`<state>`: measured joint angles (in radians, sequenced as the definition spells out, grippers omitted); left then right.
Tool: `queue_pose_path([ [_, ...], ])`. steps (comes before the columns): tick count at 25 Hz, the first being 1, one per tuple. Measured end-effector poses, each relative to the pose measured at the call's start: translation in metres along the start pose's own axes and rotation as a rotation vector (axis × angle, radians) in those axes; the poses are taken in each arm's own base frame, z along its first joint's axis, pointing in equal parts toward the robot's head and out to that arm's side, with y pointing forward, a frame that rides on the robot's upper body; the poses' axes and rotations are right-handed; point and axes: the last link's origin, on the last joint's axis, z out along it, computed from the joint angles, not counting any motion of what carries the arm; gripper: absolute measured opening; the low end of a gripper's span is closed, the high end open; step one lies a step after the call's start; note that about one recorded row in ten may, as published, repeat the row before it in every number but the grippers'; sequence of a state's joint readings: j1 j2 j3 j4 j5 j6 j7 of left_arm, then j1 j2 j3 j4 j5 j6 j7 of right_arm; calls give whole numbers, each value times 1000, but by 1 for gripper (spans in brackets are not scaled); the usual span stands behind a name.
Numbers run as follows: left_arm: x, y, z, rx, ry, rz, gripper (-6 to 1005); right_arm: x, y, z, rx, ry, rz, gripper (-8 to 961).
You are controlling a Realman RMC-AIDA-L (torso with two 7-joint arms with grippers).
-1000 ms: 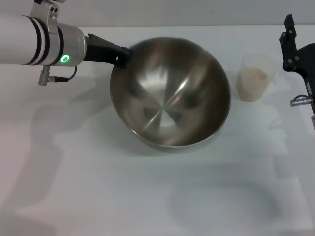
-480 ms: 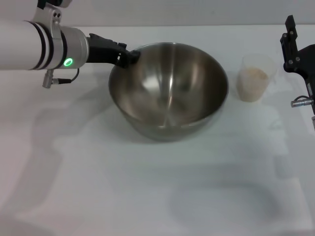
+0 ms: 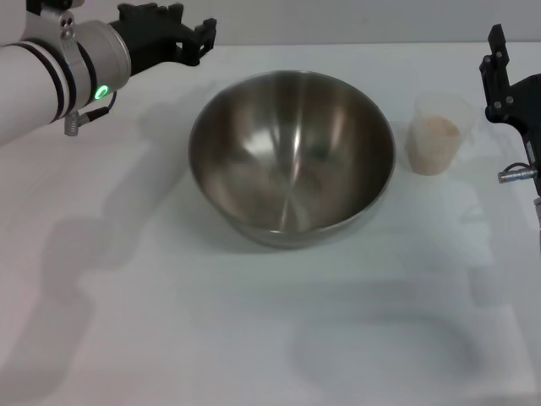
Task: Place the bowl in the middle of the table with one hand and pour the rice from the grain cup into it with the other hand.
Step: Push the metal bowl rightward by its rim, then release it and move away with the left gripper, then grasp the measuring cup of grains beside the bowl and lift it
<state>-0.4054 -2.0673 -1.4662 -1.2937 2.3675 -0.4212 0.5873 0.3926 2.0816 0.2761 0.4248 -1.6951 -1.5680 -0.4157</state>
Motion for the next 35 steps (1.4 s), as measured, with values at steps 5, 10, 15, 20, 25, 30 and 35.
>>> queue_pose_path([
  [5, 3, 0, -1, 16, 27, 50, 454, 0, 0, 1, 2, -3, -2, 535],
  [10, 7, 4, 0, 76, 130, 146, 450, -1, -1, 2, 5, -6, -2, 535],
  [15, 13, 2, -5, 251, 368, 199, 450, -1, -2, 3, 9, -8, -3, 535],
  [20, 22, -13, -14, 358, 554, 83, 450, -1, -2, 3, 11, -7, -3, 535],
  [25, 22, -15, -27, 306, 725, -82, 450, -1, -2, 4, 13, -8, -3, 535],
  [30, 7, -25, -34, 230, 784, -321, 450, -1, -1, 6, 12, -8, 2, 535],
  [35, -15, -34, -42, 104, 814, -415, 450, 0, 0, 7, 8, -2, 7, 535],
])
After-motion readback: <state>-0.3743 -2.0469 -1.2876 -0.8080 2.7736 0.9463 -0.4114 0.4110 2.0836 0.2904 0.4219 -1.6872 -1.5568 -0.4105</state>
